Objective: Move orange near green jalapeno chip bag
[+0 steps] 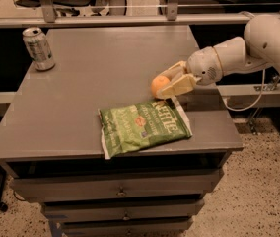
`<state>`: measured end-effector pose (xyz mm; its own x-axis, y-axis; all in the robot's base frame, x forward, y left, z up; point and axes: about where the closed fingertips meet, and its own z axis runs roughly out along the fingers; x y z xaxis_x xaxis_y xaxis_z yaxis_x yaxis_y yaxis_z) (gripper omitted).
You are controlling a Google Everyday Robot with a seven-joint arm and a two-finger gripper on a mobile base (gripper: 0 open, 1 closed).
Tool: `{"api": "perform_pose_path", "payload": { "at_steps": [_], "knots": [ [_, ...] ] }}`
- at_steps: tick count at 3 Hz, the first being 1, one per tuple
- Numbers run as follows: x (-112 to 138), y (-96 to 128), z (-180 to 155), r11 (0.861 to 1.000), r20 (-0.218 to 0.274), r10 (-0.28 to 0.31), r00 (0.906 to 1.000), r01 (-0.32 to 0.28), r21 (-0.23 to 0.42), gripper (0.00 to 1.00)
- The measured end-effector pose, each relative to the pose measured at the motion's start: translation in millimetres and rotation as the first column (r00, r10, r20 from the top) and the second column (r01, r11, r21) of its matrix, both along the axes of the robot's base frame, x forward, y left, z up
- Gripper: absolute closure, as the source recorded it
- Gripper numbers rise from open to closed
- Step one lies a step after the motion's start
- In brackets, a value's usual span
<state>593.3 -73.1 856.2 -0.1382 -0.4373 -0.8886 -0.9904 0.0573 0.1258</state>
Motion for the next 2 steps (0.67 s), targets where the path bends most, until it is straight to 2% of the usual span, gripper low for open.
{"api": "perform_pose_path", "payload": {
  "at_steps": [1,2],
  "knots": [
    [-9,6,-3,0.999,0.024,0.030,0.9993,-0.030,0.018,1.00],
    [-5,17,2,0.998,0.063,0.047,0.9969,-0.050,0.042,1.00]
  ]
}}
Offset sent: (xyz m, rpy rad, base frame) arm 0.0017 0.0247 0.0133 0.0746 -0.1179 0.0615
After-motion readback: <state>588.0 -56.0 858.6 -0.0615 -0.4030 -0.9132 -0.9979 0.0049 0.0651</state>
